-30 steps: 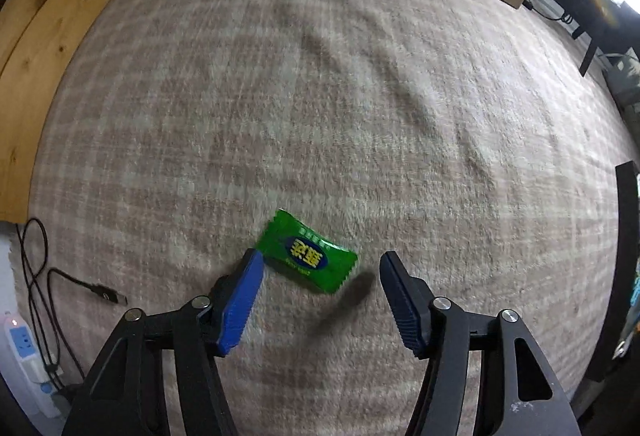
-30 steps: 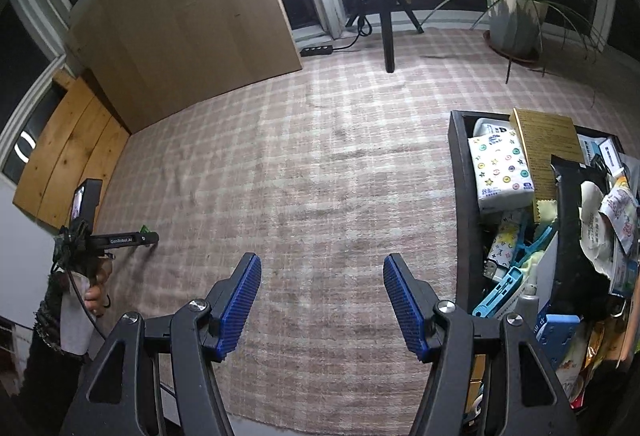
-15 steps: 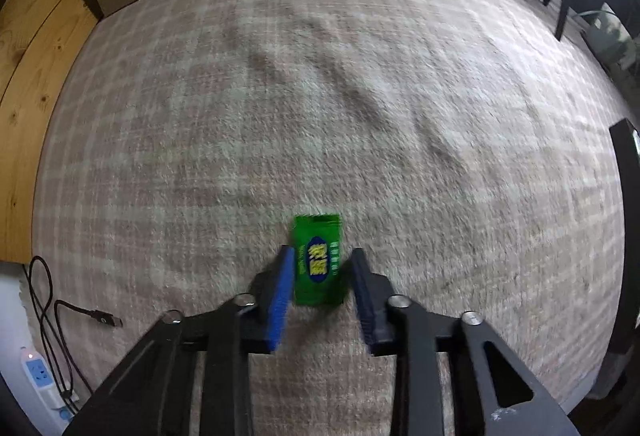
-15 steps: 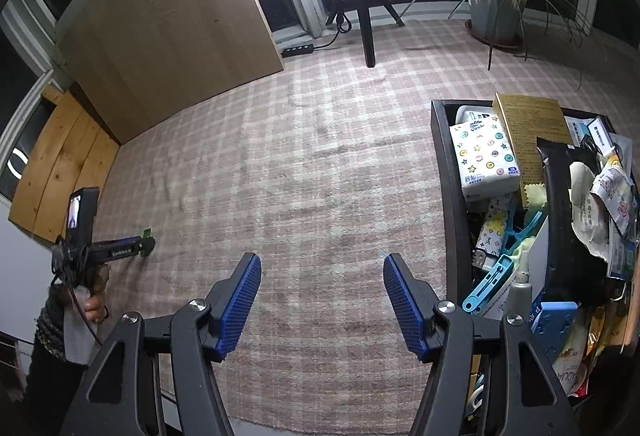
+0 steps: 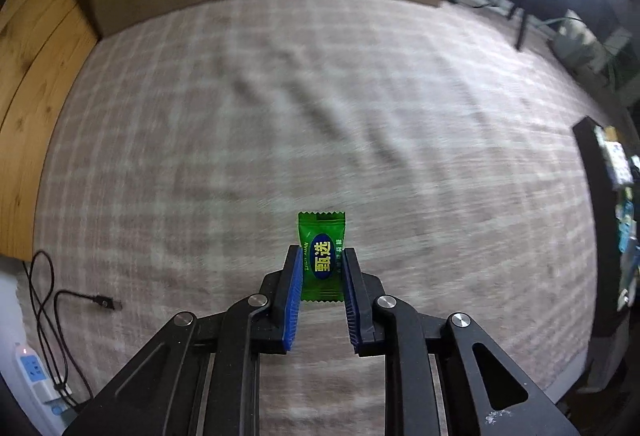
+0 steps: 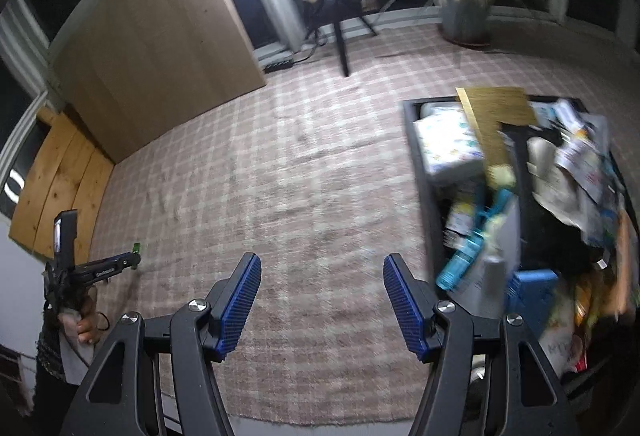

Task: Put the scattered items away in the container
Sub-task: 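Carry the green candy to the black box and open the left tool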

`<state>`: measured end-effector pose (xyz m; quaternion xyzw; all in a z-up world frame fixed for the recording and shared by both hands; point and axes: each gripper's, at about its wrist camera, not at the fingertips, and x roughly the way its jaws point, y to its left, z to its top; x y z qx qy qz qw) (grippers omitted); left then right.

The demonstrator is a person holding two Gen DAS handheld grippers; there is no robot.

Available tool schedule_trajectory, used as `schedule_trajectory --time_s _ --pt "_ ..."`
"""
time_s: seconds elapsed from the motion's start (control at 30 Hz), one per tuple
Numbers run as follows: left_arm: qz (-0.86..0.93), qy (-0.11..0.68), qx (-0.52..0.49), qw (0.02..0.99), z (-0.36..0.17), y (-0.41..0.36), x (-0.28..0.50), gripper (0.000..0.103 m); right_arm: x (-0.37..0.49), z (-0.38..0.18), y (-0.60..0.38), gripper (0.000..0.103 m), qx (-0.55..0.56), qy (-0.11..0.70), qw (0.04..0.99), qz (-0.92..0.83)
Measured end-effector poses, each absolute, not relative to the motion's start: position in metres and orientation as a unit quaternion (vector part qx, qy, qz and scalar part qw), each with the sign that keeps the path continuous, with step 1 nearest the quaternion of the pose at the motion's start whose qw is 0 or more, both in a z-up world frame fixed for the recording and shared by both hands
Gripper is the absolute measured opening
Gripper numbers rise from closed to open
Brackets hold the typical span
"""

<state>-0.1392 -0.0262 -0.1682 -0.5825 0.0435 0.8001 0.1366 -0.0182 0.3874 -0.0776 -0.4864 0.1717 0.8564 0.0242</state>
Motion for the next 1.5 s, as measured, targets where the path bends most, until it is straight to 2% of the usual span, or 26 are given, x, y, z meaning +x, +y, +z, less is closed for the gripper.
schedule_trajectory --time_s 0.27,0.3,0.6,1.0,1.23,1.5 --pt "0.794 0.087 -0.553 0.236 -0.14 0.092 -0.125 0.021 0.052 -0.07 0.439 0.06 -0.468 0.198 0.108 0.854" --pt "0.792 0.09 -0.551 0.246 -0.141 0.088 -0.141 0.021 0.061 -0.069 0.448 0.06 -0.466 0.201 0.118 0.853" --pt "0.766 0.129 -0.523 0.351 -0.114 0.283 -0.091 0.021 0.113 -0.07 0.519 0.06 -0.458 0.22 0.16 0.846" --pt "0.725 0.181 -0.496 0.444 -0.105 0.478 -0.016 0.021 0.16 -0.073 0.614 0.06 -0.447 0.239 0.201 0.838" --pt "0.696 0.215 -0.489 0.48 -0.106 0.548 0.028 0.021 0.18 -0.08 0.644 0.06 -0.446 0.253 0.21 0.832" --pt "0.675 0.233 -0.494 0.496 -0.112 0.582 0.054 0.024 0.205 -0.087 0.674 0.06 -0.444 0.271 0.231 0.822"
